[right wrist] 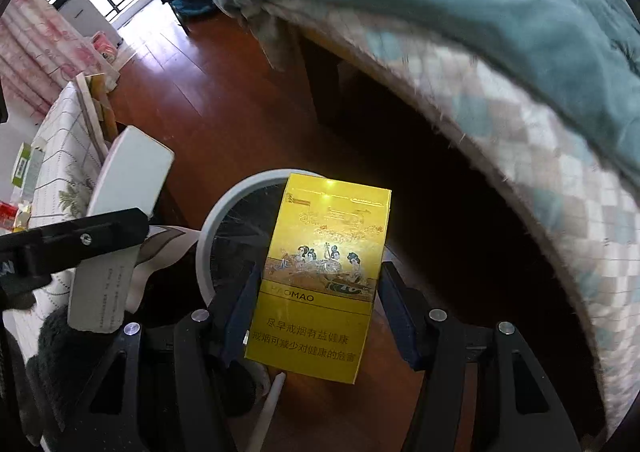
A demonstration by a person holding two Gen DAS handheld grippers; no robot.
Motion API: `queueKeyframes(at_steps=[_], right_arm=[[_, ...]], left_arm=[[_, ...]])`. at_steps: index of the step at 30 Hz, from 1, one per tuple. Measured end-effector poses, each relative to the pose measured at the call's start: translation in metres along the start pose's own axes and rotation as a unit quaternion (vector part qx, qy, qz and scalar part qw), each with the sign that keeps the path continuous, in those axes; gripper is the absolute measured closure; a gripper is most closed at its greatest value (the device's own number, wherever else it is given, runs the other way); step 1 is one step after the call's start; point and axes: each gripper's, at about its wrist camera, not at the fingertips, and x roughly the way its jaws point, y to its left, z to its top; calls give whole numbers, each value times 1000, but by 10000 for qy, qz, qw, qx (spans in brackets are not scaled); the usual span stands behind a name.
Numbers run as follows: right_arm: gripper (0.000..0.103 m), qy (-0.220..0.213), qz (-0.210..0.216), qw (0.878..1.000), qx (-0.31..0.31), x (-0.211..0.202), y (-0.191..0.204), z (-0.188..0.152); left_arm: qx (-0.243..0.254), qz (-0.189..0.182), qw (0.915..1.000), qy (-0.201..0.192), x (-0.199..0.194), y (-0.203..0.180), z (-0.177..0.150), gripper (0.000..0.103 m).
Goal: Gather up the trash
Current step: 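Carry both boxes over the white bin and open both tools to drop them, then grasp the banana peel with the left tool while the right tool grasps the white blue-label box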
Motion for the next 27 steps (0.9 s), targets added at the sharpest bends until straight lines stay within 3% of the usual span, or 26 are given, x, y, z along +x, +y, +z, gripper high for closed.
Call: queueKeyframes(at_steps=[5, 8, 9, 10, 12, 13, 14, 21, 27], right_arm=[[41, 81, 76, 9999, 46, 24, -6, 2], [41, 155, 118, 9998, 9, 33, -6, 3], [40, 189, 115, 9998, -1, 36, -4, 7], [40, 215, 103, 9997, 3, 38, -3, 9], [23, 285, 55, 9996, 33, 42, -5, 8], [7, 322, 40, 9995, 60, 44, -5, 8], [3, 351, 27, 9994, 63, 45, -4, 8], [3, 542, -187, 9984, 5, 39, 7, 2], [3, 509, -324, 9982, -42, 4, 16, -9]], left_arm=[[40, 52, 9999, 83, 14, 3, 7, 51], [21, 81, 9999, 74, 16, 5, 9, 15], [4, 117, 9999, 72, 16, 6, 9, 11], [2, 155, 9998, 79, 16, 8, 9, 11], [-18, 291, 9995, 94, 15, 13, 10, 11], [-35, 351, 9993, 78, 13, 15, 9, 11], [-46, 411, 9991, 56, 12, 17, 8, 11], [57, 1218, 9924, -170, -8, 19, -3, 10], [240, 1726, 9842, -317, -28, 15, -18, 10]])
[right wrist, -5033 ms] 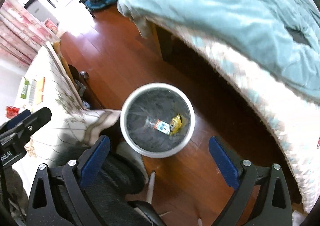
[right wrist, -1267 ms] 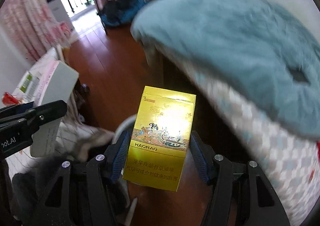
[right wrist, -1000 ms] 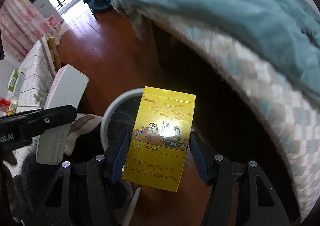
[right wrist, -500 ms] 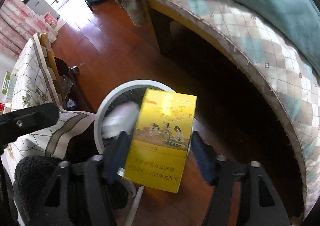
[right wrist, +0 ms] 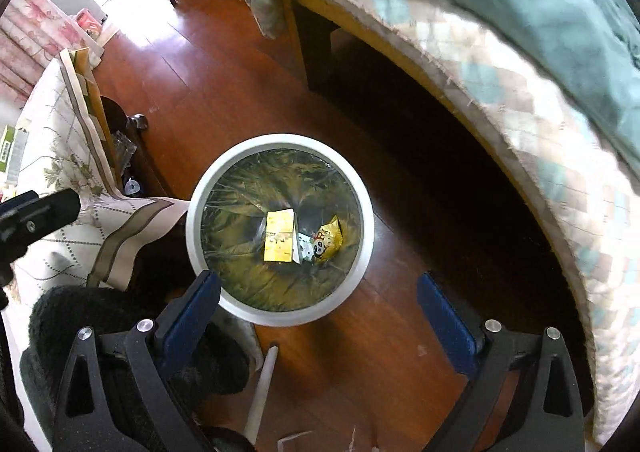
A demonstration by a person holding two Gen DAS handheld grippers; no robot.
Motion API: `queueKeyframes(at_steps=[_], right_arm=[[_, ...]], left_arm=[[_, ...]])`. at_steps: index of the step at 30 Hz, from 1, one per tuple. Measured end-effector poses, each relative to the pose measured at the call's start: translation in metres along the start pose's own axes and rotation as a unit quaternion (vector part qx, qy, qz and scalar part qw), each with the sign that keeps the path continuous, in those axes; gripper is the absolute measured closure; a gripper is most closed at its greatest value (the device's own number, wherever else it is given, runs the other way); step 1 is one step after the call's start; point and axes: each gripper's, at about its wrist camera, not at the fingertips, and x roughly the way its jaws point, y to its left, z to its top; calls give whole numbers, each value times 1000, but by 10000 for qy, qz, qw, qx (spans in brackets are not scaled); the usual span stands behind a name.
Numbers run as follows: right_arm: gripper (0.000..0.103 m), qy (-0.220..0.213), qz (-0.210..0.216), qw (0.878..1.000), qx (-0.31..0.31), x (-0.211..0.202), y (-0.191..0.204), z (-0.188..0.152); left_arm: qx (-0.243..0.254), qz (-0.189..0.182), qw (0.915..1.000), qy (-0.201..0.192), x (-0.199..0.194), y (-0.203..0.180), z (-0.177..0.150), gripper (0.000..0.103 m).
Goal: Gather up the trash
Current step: 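Grasp the banana peel with the left tool while the right tool grasps the white blue-label box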
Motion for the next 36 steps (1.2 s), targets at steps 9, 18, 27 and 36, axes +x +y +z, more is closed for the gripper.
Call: queueKeyframes(at_steps=[9, 18, 27, 36], right_arm=[[3, -291, -46, 9996, 9, -58, 8, -6], [3, -710, 32, 9975, -50, -122, 21, -10], [3, -1415, 311, 9893, -188, -197, 71, 14], [3, -1191, 833, 9814, -1257, -173, 229, 52]], left_arm=[[36, 106, 9996, -255, -41, 3, -19, 10], [-116, 31, 9966, -816, -102, 17, -27, 10], [-688, -23, 9859, -1526, -160, 79, -22, 10], [-2384, 905, 9569, -1390, -125, 252, -51, 10]])
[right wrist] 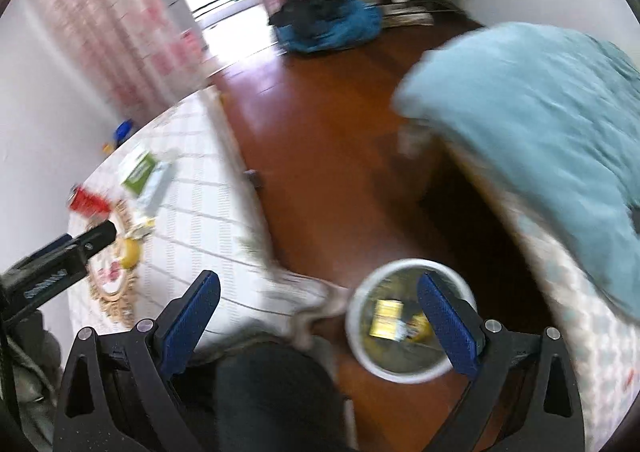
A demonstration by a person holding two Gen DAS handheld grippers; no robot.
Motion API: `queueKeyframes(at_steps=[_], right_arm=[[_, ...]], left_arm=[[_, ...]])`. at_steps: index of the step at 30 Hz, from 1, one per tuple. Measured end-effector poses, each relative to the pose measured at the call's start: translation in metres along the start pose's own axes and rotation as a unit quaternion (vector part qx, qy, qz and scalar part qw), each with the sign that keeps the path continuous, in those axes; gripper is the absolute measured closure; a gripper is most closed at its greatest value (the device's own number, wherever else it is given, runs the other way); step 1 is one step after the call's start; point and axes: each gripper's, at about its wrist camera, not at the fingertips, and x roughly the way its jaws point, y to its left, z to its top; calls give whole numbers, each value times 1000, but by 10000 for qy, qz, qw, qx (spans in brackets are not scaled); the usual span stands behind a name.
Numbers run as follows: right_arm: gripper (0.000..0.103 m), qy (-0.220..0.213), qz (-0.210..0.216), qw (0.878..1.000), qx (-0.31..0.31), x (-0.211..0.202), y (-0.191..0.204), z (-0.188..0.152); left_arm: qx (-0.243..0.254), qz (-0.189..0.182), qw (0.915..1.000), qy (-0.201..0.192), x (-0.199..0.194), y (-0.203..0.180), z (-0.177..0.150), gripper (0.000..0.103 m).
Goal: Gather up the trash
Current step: 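Grasp the banana peel with the left tool while the right tool grasps the white blue-label box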
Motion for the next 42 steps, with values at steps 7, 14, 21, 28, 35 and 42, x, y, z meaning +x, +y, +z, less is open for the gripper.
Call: queueKeyframes(at_steps=[7, 14, 21, 28, 35, 42], right_arm=[[4, 549, 1080, 9911, -546, 116, 143, 51], [30, 947, 1317, 9857, -448, 234, 246, 90], [45, 1313, 1136, 9841, -370, 304, 291, 103], [58, 1139, 892, 9840, -1040, 273, 265, 82], [59, 1291, 638, 9838, -1065, 252, 202, 57], [59, 1614, 820, 9769, -1134, 251, 194, 35]], left_arm=[[-1160, 1309, 9833, 511, 89, 144, -15, 10], [-1788, 1722, 9647, 881, 150, 223, -27, 10], [-1754, 1638, 9642, 1128, 179, 233, -31, 10], [-1264, 412, 9881, 772, 149, 187, -24, 10], [-265, -368, 9949, 902, 157, 129, -20, 13], [141, -120, 9943, 1052, 178, 108, -8, 81]])
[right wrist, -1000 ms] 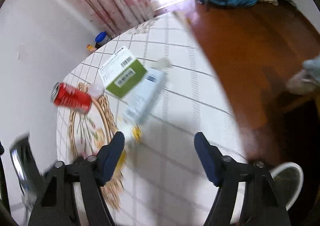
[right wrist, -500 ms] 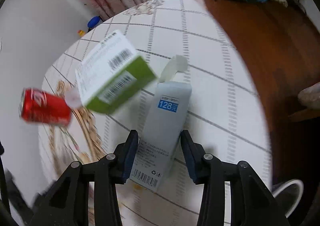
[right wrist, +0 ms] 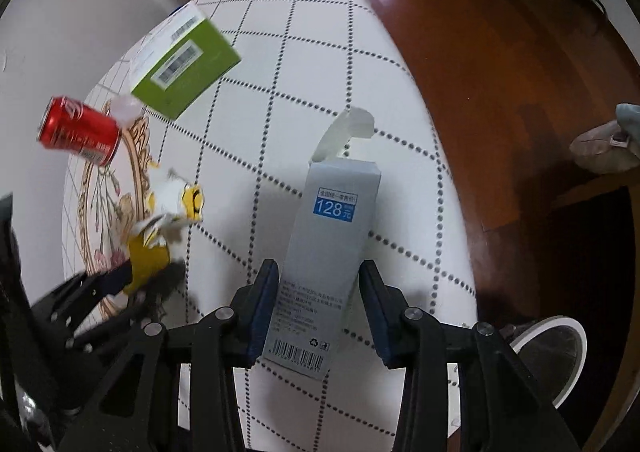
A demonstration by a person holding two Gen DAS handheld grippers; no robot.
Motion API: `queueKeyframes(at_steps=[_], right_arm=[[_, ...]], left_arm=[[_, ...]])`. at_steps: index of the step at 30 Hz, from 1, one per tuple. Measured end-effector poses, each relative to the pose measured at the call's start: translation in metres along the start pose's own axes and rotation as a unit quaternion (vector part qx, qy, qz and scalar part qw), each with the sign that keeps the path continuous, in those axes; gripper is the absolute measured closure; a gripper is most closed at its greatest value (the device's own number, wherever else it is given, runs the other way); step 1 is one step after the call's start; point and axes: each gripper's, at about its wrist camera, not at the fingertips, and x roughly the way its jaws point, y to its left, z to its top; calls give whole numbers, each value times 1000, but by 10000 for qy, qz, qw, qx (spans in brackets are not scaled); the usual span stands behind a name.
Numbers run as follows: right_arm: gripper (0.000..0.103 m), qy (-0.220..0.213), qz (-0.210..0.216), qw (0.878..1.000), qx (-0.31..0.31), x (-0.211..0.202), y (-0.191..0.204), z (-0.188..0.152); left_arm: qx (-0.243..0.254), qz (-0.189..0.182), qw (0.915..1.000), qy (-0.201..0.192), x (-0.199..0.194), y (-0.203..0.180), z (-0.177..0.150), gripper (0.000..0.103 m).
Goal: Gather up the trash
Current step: 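Grasp the banana peel with the left tool while the right tool grasps the white blue-label box, then carry the peel and box over the white bin and open both tools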
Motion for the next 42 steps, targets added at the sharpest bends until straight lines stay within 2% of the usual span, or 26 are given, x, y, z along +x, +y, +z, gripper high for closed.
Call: queueKeyframes(at_steps=[3, 6, 10, 16, 21, 24, 29, 36, 42], right_arm=[[59, 52, -79, 10000, 1, 4, 2, -1], [58, 86, -159, 9998, 13, 11, 6, 2], [58, -25, -297, 9995, -66, 13, 12, 2], [64, -248, -233, 9993, -169, -1, 19, -5], [65, -715, -161, 9966, -382, -39, 28, -19], [65, -993, -141, 9935, -534, -69, 29, -30], [66, -1411, -238, 9873, -696, -118, 27, -45], [66, -1997, -402, 9770, -629, -197, -9, -82], [66, -2304, -532, 9712, -282, -254, -64, -132]], left_arm=[[-33, 33, 10000, -14, 1, 4, 5, 91], [-74, 52, 9999, -43, -1, 3, 8, 94], [-114, 200, 9997, -93, -5, 10, -3, 95], [-239, 331, 9990, -162, -24, 18, -27, 95], [-275, 426, 9981, -357, -56, 18, -49, 95], [-265, 439, 9970, -577, -88, 11, -56, 95], [-206, 367, 9941, -1000, -131, -15, -47, 95], [59, 131, 9855, -1689, -204, -61, -46, 95], [377, -371, 9795, -1941, -236, -121, -61, 95]])
